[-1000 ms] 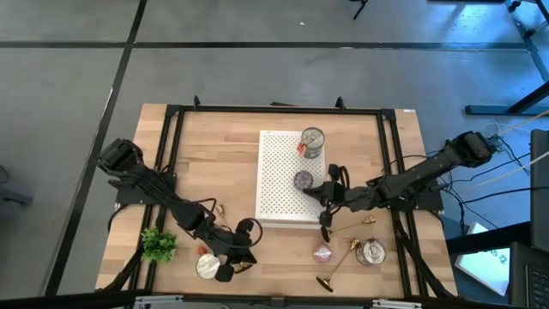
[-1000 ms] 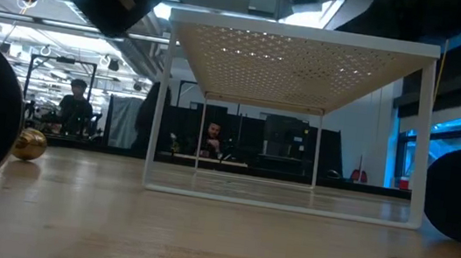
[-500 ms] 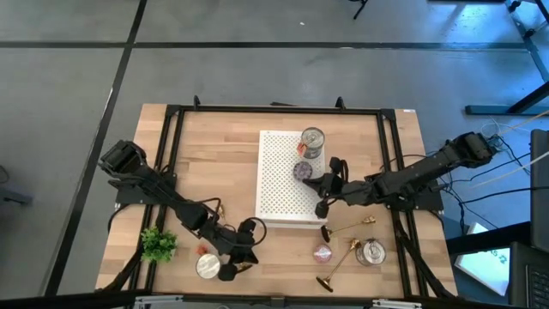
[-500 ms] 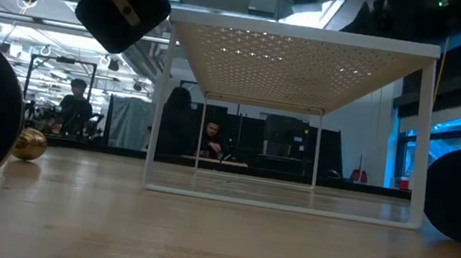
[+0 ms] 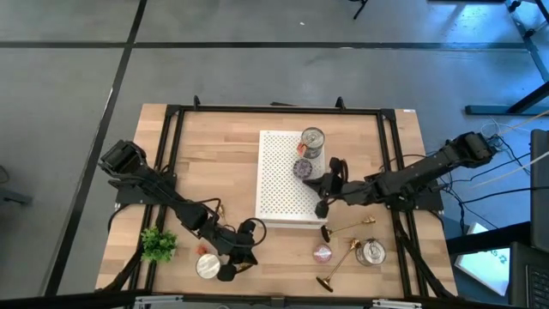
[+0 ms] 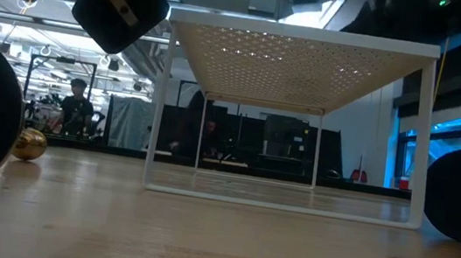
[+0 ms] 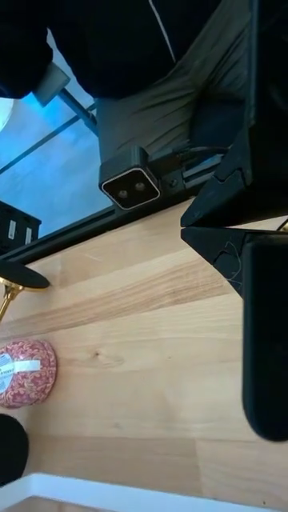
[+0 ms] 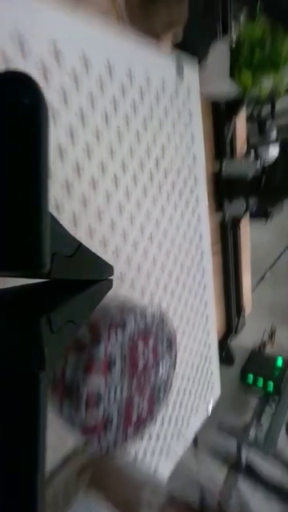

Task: Pick & Place candle stick holders
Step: Put the top gold candle holder on the shelf

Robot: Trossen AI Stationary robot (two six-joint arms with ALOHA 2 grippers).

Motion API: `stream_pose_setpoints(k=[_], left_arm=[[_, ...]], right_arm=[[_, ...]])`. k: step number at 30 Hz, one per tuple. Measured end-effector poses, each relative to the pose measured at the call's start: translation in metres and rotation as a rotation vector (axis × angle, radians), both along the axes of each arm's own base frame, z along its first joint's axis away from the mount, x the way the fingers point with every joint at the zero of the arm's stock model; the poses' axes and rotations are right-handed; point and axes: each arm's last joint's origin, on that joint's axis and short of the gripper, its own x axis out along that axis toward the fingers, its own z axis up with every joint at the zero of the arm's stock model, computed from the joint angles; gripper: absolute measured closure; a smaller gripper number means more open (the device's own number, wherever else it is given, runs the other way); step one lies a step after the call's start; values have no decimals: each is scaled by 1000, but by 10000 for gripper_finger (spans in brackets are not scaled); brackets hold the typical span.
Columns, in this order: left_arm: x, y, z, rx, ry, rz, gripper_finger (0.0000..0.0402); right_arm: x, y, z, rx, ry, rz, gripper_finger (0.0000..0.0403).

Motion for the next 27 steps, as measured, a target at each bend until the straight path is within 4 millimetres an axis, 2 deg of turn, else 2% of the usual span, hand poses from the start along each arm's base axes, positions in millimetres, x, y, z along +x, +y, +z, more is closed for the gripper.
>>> stream_pose_setpoints(k=[3, 10, 14, 20, 27], left_arm=[[0, 0, 0, -4, 3, -7, 396], [-3, -4, 0, -10, 2, -28, 396], [-3, -4, 1, -10, 2, -29, 396], [-3, -5, 1, -15, -5, -29, 396], [-2, -5, 2, -18, -20, -32, 396]], right_arm=[[-4, 12, 9, 35, -34, 93, 403], [-16, 54, 60, 132, -168, 398, 403], [-23, 72, 79, 178, -202, 561, 403], [-33, 88, 80, 293, -164, 789, 403], [-43, 102, 79, 553, -65, 896, 403]])
